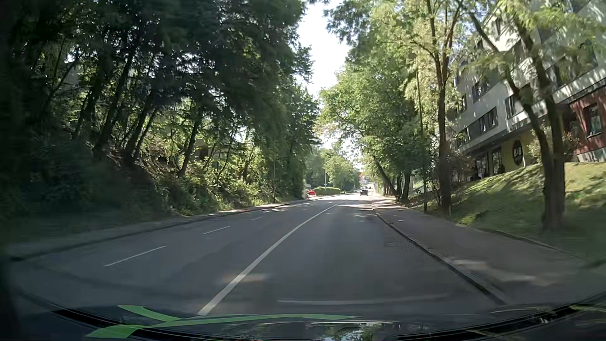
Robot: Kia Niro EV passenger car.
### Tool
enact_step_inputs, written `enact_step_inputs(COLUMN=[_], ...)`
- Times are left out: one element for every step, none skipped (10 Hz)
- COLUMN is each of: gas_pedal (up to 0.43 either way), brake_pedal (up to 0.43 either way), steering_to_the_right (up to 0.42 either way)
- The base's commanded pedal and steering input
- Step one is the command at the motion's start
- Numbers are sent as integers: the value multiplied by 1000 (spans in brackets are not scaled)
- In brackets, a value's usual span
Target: Follow the waypoints while adhering to traffic rules and regulations
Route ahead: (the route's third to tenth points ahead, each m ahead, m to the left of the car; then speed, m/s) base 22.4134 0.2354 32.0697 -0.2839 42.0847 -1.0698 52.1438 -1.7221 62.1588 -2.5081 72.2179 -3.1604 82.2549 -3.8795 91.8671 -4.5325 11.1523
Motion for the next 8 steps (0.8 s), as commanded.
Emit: enact_step_inputs(gas_pedal=[228,228,228,228,228,228,228,228], brake_pedal=[0,0,0,0,0,0,0,0], steering_to_the_right=[16,14,14,15,14,14,13,11])
